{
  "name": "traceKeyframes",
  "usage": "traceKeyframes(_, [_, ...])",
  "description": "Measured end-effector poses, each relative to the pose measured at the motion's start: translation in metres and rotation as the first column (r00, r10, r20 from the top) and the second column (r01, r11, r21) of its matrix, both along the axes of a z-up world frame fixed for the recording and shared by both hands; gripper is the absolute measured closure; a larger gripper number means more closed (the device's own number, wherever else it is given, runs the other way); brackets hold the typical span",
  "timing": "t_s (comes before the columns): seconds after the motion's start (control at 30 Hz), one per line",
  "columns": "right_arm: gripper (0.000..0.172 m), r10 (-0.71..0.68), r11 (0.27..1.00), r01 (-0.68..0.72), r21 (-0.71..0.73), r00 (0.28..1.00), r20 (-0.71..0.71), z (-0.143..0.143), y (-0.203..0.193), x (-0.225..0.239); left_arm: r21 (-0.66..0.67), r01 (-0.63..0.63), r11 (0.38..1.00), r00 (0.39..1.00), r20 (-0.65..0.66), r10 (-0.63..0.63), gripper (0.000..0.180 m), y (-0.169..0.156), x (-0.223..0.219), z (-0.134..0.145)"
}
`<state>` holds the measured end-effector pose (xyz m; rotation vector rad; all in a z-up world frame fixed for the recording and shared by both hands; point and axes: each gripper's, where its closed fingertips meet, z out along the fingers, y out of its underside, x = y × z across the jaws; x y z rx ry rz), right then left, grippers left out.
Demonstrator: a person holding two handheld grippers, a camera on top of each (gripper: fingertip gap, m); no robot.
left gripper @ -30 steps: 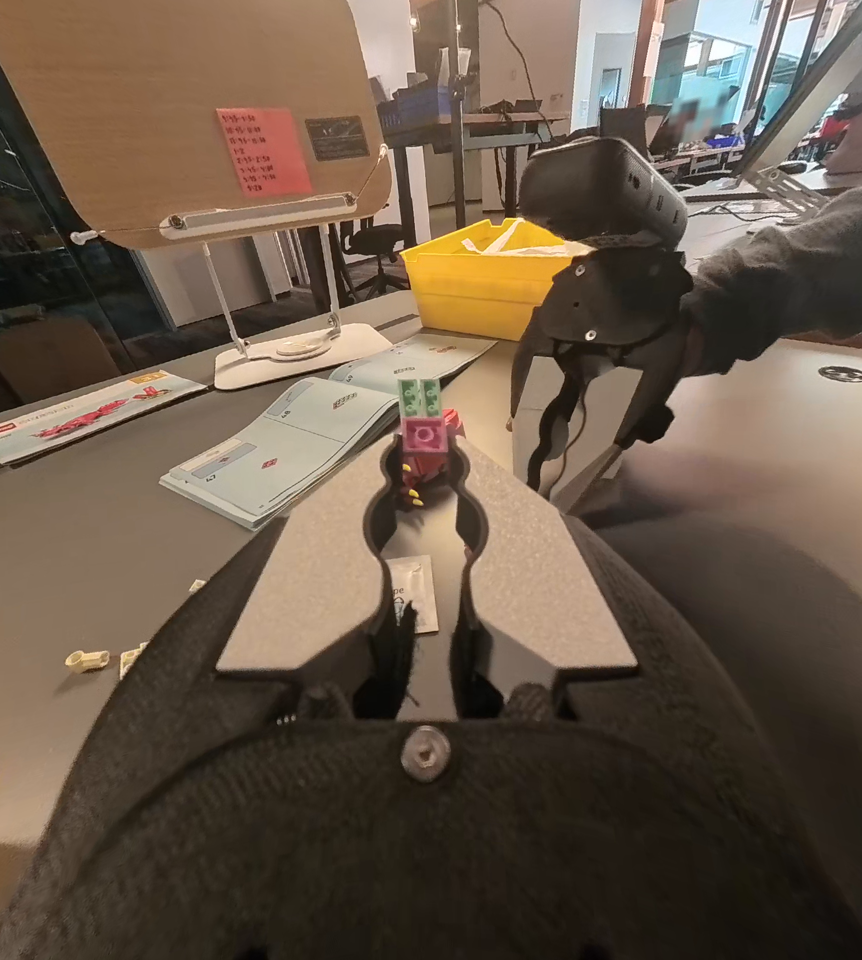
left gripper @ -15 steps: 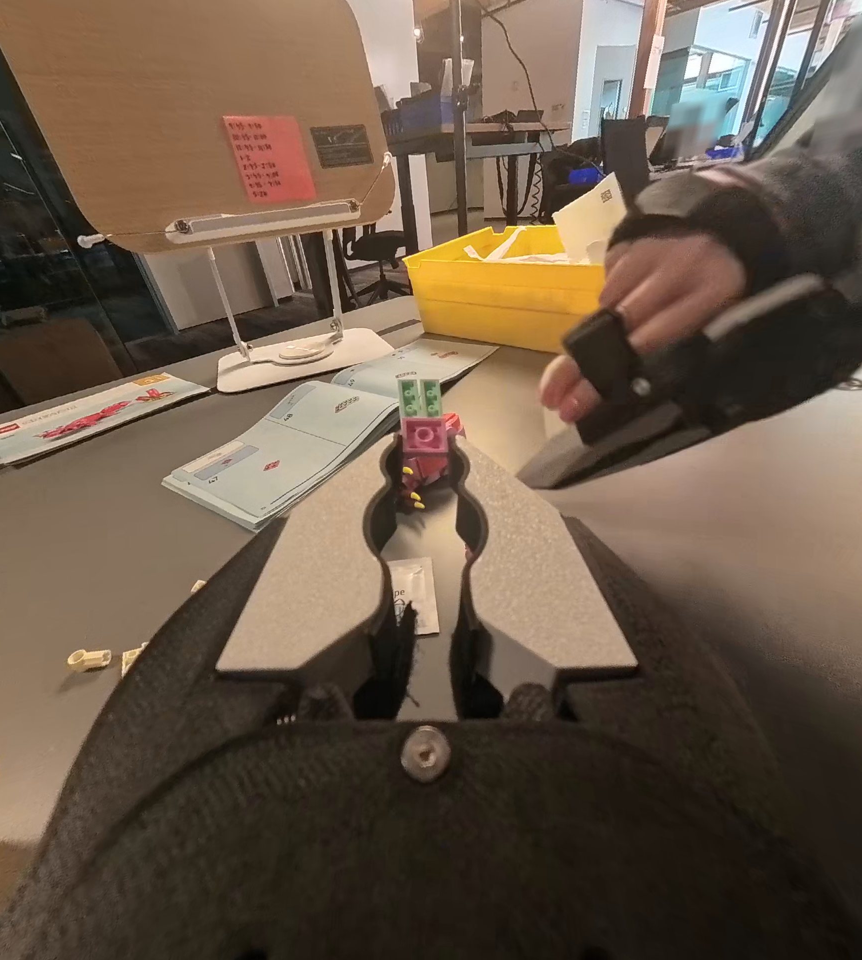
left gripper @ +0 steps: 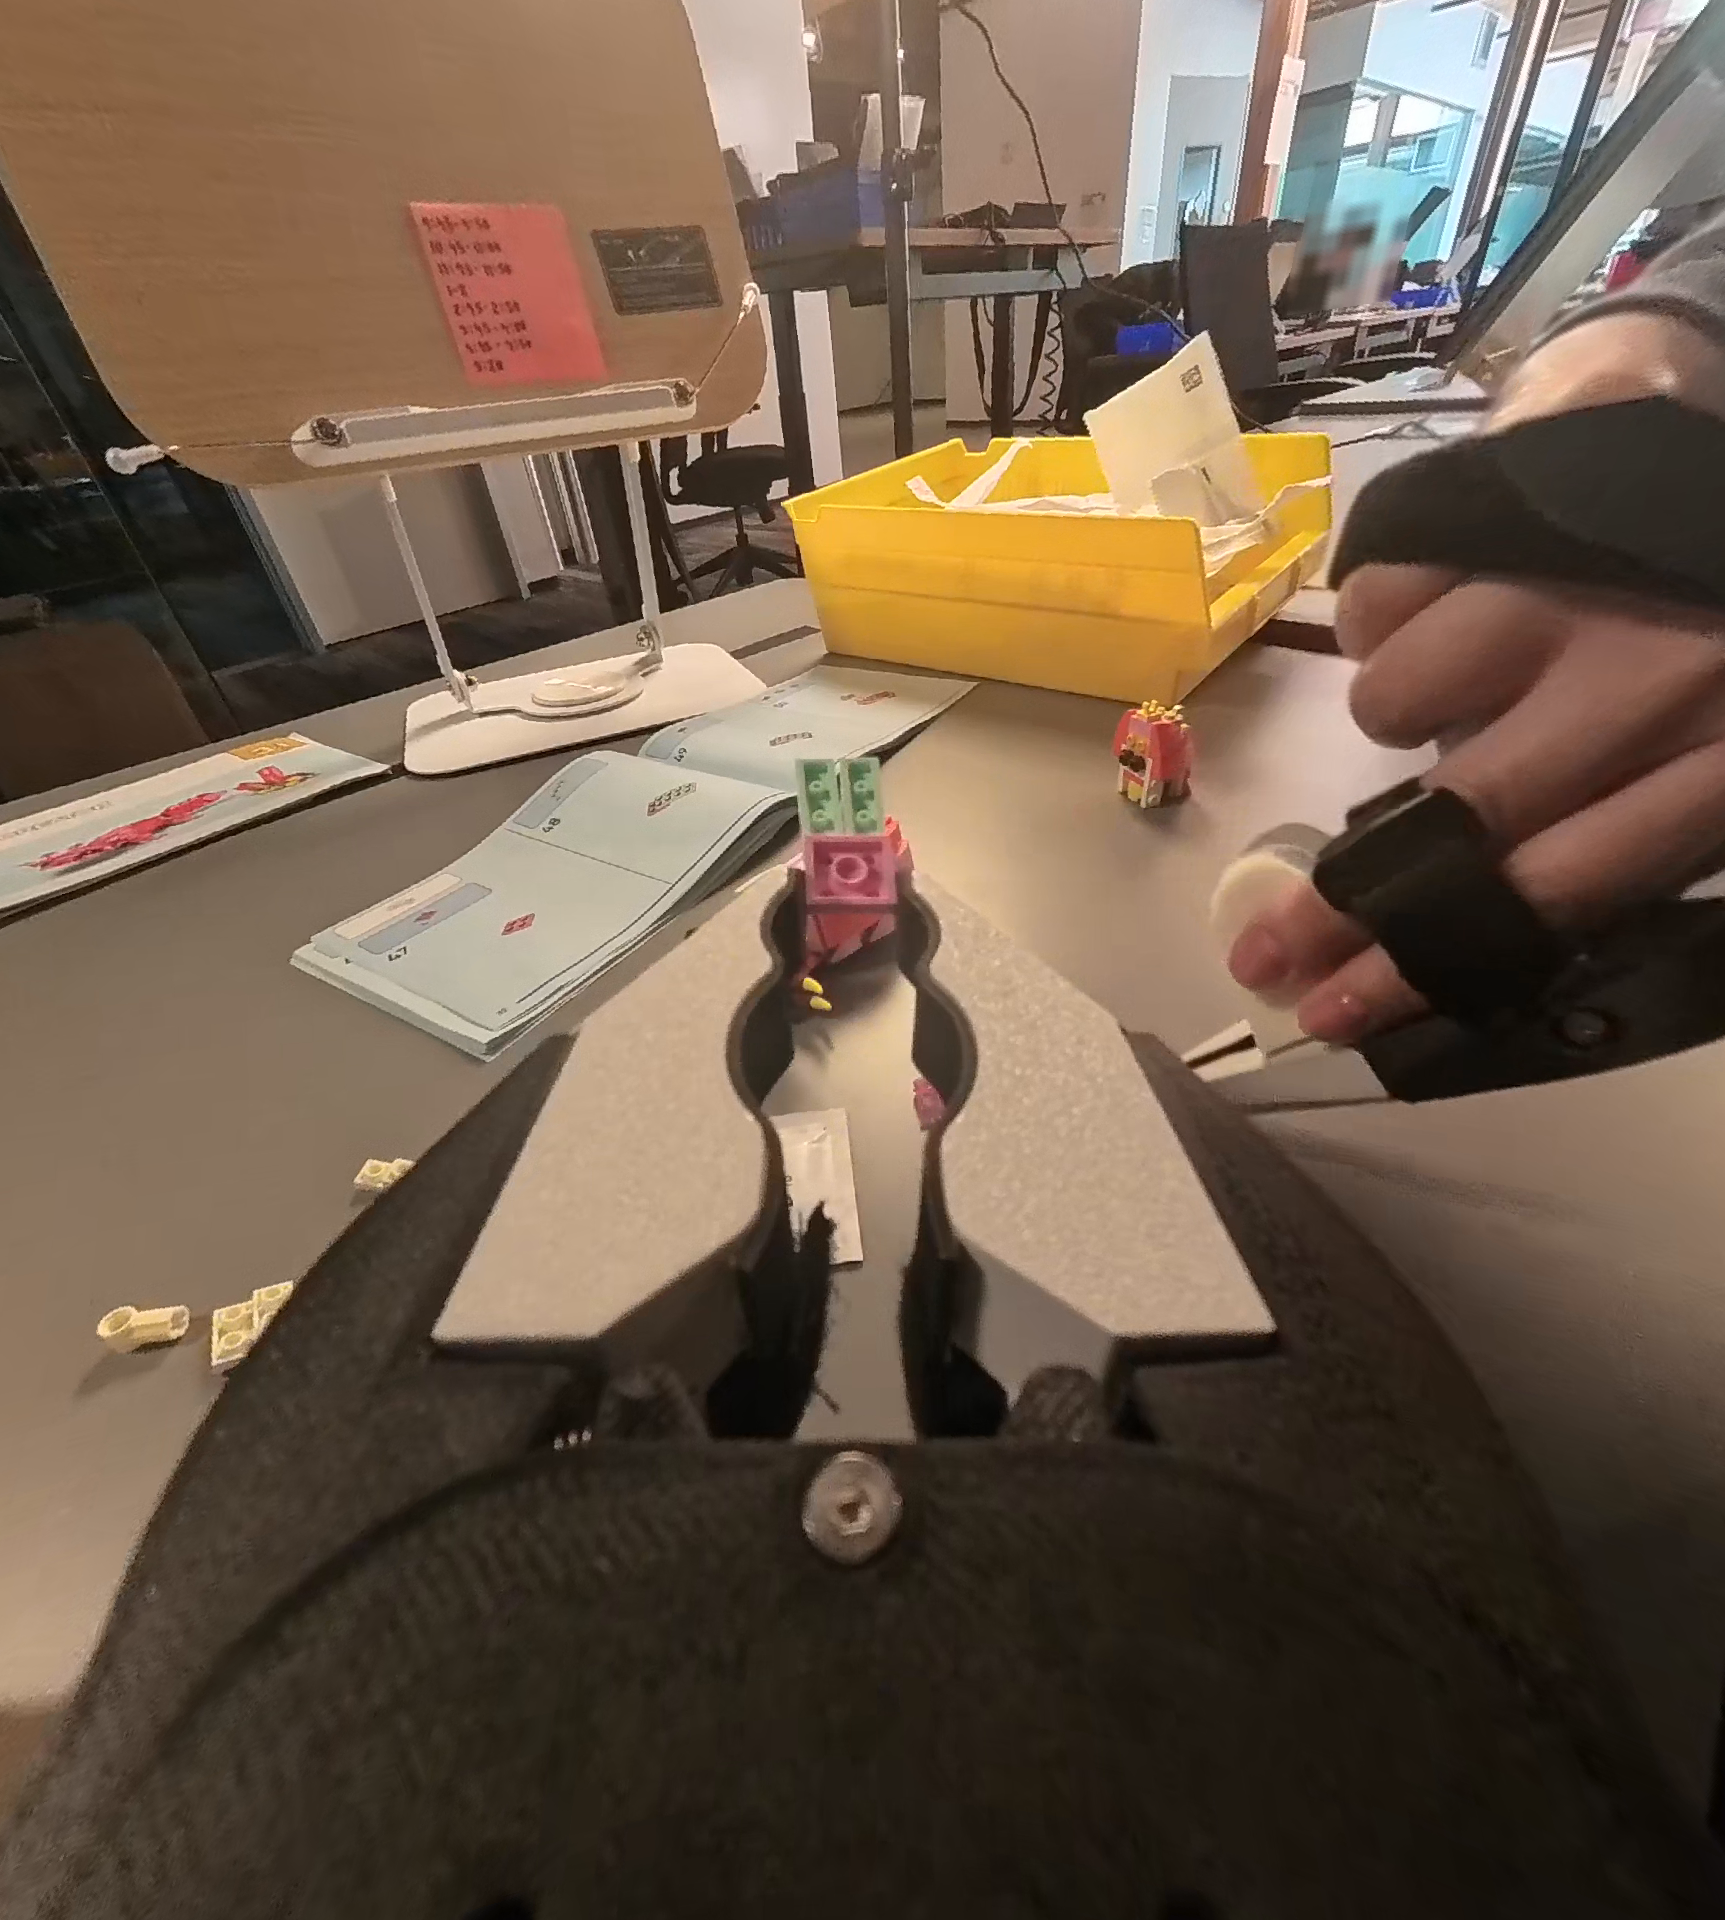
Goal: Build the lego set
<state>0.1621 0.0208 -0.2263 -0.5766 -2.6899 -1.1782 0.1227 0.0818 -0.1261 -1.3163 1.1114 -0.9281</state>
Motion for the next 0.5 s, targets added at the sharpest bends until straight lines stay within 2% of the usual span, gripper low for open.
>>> traceKeyframes(0.1, [0.167,0.031,0.999,-0.031,-0.008,0.999,0.011,-0.002,-0.002,-0.002,0.001,0.001,1.0,1.0,-0.005,-0.001,0.165,0.0,0.0,-0.001])
traceKeyframes(0.2, [0.15,-0.003,1.0,0.002,-0.027,0.999,-0.048,0.0,-0.003,-0.003,0.0,0.001,1.0,1.0,-0.005,-0.001,0.166,0.0,0.0,0.0])
traceKeyframes(0.27, [0.143,-0.113,0.99,0.1,-0.095,0.983,-0.144,0.002,-0.005,-0.001,-0.001,0.002,1.0,1.0,-0.005,-0.002,0.165,0.0,0.0,0.0])
traceKeyframes(0.3, [0.142,-0.223,0.968,0.189,-0.166,0.95,-0.22,0.003,-0.007,0.002,-0.001,0.003,1.0,1.0,-0.006,-0.003,0.165,0.0,0.0,0.0])
traceKeyframes(0.33, [0.142,-0.367,0.919,0.291,-0.266,0.878,-0.308,0.003,-0.009,0.005,-0.001,0.004,1.0,1.0,-0.007,-0.004,0.166,0.0,0.0,-0.001])
traceKeyframes(0.37, [0.139,-0.53,0.835,0.379,-0.4,0.752,-0.393,0.004,-0.011,0.004,0.0,0.01,1.0,1.0,-0.009,-0.01,0.166,-0.001,0.0,-0.001])
traceKeyframes(0.4, [0.135,-0.688,0.714,0.424,-0.557,0.574,-0.444,0.005,-0.014,0.001,-0.001,0.023,1.0,1.0,-0.014,-0.023,0.166,-0.003,0.0,-0.001])
traceKeyframes(0.43, [0.134,-0.813,0.577,0.412,-0.706,0.374,-0.446,0.007,-0.015,-0.006,-0.001,0.045,0.999,0.999,-0.021,-0.045,0.165,-0.006,0.001,-0.002])
traceKeyframes(0.47, [0.132,-0.892,0.452,0.356,-0.818,0.19,-0.41,0.011,-0.015,-0.012,-0.002,0.068,0.998,0.997,-0.034,-0.068,0.165,-0.008,0.001,-0.004])
traceKeyframes(0.5, [0.133,-0.93,0.363,0.287,-0.887,0.052,-0.364,0.015,-0.012,-0.015,-0.004,0.091,0.996,0.994,-0.052,-0.091,0.165,-0.011,0.002,-0.007])
